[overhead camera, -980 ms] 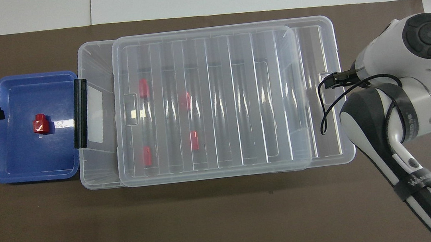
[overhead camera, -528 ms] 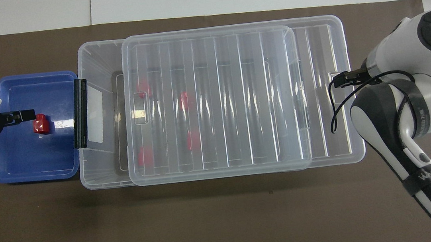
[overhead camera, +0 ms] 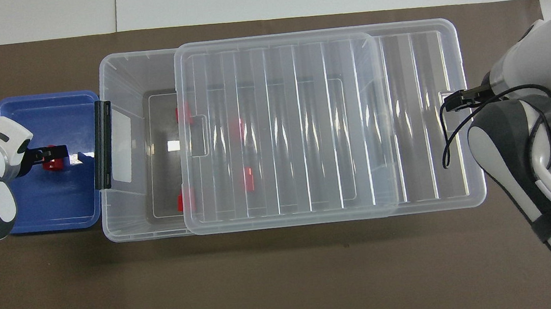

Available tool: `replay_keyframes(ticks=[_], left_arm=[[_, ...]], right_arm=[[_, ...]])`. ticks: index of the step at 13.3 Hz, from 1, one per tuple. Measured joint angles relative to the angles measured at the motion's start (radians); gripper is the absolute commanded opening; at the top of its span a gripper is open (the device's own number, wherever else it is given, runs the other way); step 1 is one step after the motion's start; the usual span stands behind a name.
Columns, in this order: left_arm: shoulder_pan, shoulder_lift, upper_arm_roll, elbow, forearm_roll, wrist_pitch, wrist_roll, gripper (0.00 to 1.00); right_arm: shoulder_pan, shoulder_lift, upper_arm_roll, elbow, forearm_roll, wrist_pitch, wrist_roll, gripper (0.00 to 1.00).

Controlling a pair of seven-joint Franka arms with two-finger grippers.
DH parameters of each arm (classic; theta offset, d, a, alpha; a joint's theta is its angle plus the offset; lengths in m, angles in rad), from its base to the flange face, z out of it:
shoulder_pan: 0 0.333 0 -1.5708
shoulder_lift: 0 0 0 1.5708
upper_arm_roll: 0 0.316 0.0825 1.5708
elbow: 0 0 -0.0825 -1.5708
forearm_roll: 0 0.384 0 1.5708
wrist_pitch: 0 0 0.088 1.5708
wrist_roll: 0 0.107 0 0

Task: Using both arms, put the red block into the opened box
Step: 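Push the lid with the right gripper while the left gripper grasps the block, then lift the red block with the left gripper and carry it over the box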

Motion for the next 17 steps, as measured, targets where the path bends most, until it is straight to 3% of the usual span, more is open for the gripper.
replay_keyframes(ticks=[2, 8, 14, 15, 17], left_arm=[[0.001, -0.001, 0.000, 0.000, 0.000, 0.001, 0.000, 1.00], [0.001, 0.000, -0.001, -0.024, 0.000, 0.032, 0.000, 0.00], [0.002, -0.001, 0.000, -0.026, 0.000, 0.032, -0.002, 0.00], [0.003, -0.005, 0.000, -0.012, 0.000, -0.004, -0.009, 0.00], [0.002, -0.028, -0.007, 0.093, 0.000, -0.204, -0.051, 0.00]], right_arm=[[-0.005, 0.000, 0.000, 0.000, -0.009, -0.006, 0.000, 1.00], [-0.017, 0.000, 0.000, 0.000, -0.021, -0.018, 0.000, 1.00], [-0.018, -0.013, 0.000, 0.006, -0.023, -0.058, 0.000, 1.00], [-0.019, -0.013, 0.000, 0.006, -0.023, -0.060, 0.000, 1.00], [-0.028, -0.015, -0.001, 0.006, -0.023, -0.067, -0.012, 1.00]])
